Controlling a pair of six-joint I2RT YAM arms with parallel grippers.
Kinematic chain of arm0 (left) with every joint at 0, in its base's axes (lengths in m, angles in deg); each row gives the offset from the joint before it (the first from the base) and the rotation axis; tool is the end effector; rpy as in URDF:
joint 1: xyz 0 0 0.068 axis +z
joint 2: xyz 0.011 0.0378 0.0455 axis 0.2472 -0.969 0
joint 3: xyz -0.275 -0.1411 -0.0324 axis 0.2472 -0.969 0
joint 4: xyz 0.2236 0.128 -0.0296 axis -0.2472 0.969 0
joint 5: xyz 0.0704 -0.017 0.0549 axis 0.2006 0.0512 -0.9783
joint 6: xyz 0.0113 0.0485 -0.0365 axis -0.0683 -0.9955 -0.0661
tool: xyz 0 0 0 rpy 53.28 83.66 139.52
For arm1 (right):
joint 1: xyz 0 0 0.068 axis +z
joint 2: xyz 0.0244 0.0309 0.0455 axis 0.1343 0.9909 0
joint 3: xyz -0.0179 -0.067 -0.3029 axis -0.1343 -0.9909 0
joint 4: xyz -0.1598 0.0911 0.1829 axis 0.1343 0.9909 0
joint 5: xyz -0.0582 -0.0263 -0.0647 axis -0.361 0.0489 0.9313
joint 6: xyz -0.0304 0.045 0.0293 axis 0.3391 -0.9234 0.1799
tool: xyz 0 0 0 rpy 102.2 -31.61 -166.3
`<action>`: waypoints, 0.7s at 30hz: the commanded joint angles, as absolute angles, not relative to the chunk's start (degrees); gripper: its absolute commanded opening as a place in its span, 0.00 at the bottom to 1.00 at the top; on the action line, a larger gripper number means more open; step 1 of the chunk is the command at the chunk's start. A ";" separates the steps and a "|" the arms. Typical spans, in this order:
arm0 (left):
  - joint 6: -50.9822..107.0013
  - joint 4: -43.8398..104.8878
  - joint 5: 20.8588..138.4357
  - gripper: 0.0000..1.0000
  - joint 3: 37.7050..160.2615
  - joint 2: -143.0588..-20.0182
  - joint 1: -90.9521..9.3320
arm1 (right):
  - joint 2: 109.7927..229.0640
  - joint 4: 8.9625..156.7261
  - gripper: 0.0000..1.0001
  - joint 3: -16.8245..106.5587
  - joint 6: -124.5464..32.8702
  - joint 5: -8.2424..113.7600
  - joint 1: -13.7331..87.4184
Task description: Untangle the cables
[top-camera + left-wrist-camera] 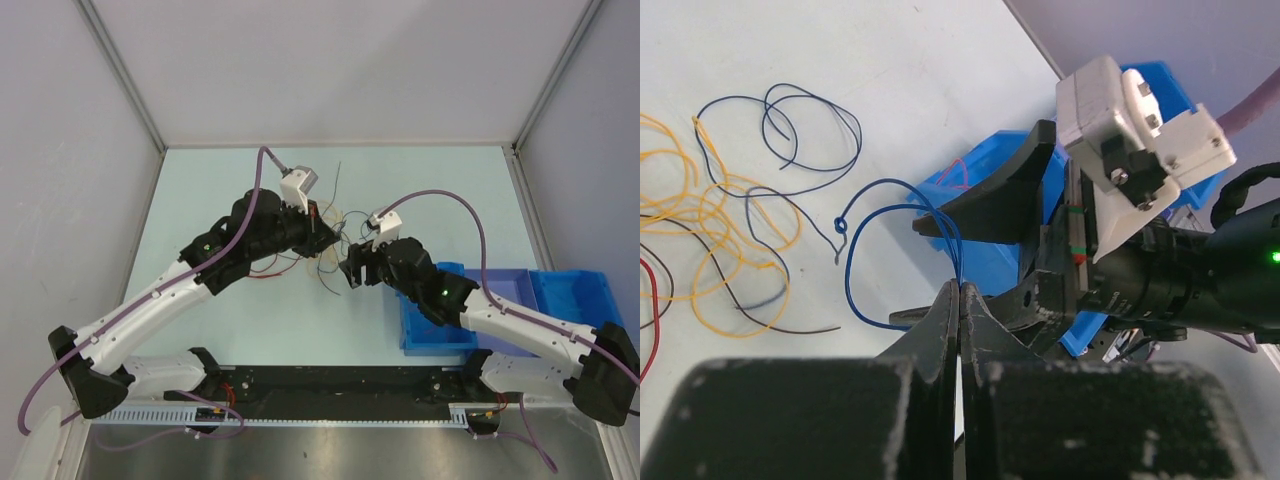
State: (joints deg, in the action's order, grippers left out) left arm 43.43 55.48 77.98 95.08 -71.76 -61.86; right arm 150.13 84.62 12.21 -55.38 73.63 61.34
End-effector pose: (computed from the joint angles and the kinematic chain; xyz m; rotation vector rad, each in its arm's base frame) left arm 0.1632 -0.1862 0.4191 0.4461 1.9995 -0.9585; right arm 0.1493 0.1847 0.3160 -0.4809 1.9163 0.5865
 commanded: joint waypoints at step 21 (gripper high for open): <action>44.29 55.57 77.54 0.00 98.09 -71.08 -60.54 | 164.28 63.71 0.46 11.16 -49.13 81.93 62.91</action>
